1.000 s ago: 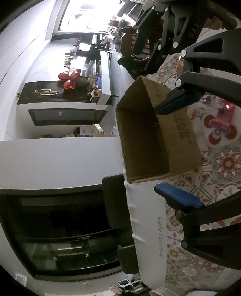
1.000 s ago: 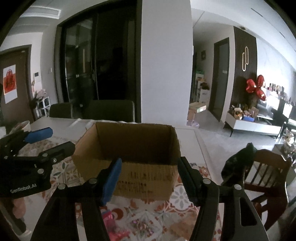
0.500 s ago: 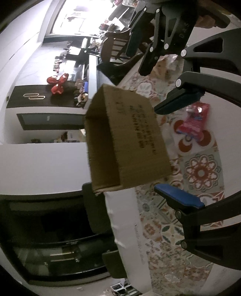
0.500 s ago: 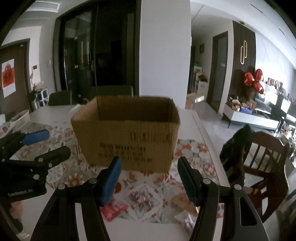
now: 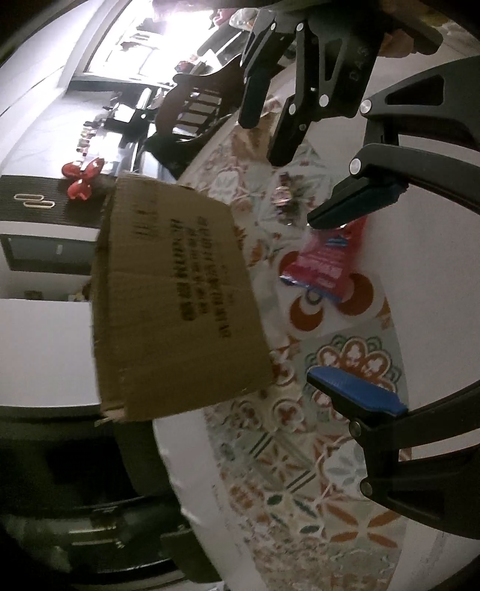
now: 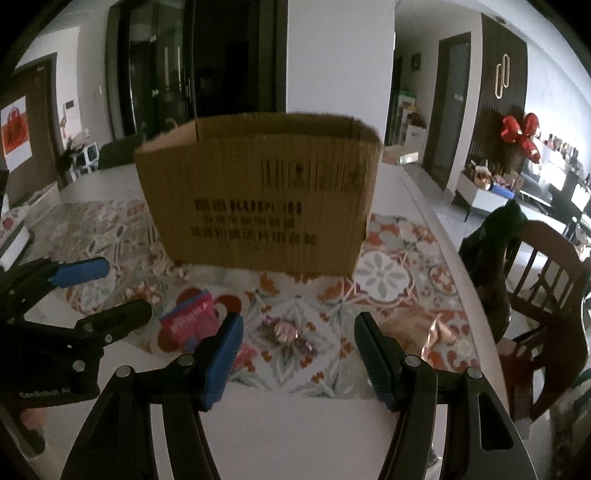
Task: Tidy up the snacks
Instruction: 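Grasp the purple-wrapped candy with the right gripper while the left gripper grasps the red packet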
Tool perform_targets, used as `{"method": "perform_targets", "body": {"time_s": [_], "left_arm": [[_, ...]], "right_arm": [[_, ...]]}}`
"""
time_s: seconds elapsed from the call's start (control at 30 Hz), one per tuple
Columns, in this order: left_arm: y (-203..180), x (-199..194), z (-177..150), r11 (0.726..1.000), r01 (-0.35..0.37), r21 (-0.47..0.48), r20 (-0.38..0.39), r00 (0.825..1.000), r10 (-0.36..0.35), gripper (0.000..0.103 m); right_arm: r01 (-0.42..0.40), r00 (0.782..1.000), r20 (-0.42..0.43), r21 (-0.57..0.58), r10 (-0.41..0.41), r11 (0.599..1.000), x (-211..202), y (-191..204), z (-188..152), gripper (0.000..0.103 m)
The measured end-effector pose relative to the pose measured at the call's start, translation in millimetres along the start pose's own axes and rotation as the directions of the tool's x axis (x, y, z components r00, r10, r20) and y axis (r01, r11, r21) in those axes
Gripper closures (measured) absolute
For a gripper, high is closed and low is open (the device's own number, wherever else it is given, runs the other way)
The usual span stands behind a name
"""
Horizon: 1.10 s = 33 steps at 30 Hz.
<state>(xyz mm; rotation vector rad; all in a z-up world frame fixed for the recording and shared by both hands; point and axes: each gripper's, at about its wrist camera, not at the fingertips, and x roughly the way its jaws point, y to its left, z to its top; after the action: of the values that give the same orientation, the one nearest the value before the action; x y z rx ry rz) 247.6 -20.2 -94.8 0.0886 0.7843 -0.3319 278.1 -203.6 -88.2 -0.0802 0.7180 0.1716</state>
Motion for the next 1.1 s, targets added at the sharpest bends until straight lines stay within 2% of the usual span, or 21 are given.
{"method": "perform_targets", "body": {"time_s": [0.2, 0.43, 0.73, 0.93, 1.0, 1.1], "left_arm": [[4.5, 21.4, -5.5, 0.999, 0.037, -0.034, -0.049, 0.998, -0.039, 0.029], [11.5, 44.8, -7.2, 0.990, 0.090, -0.107, -0.104, 0.989, -0.101, 0.039], [22.9, 56.8, -5.3, 0.965, 0.158, -0.210, -0.115, 0.976, -0.185, 0.045], [28.1, 58.6, -2.9, 0.951, 0.184, -0.250, -0.107, 0.971, -0.216, 0.056], [27.1, 60.8, -1.8, 0.944, 0.203, -0.262, -0.106, 0.966, -0.237, 0.062], [28.0, 63.7, 0.2, 0.928, 0.230, -0.294, -0.103, 0.957, -0.270, 0.066]], "right_arm": [[-0.015, 0.998, -0.059, 0.008, 0.016, 1.000, 19.3, -0.7, -7.9, 0.040], [-0.029, 0.995, -0.093, 0.030, 0.032, 0.999, 39.0, -2.8, -7.7, 0.040], [-0.039, 0.993, -0.114, 0.023, 0.041, 0.999, 58.4, 0.2, -5.5, 0.041], [-0.056, 0.988, -0.139, 0.030, 0.060, 0.998, 69.6, 2.0, -6.1, 0.057], [-0.060, 0.986, -0.152, 0.035, 0.064, 0.998, 73.3, 2.1, -7.9, 0.068], [-0.047, 0.988, -0.144, 0.026, 0.050, 0.999, 73.5, 3.8, -10.3, 0.075]]}}
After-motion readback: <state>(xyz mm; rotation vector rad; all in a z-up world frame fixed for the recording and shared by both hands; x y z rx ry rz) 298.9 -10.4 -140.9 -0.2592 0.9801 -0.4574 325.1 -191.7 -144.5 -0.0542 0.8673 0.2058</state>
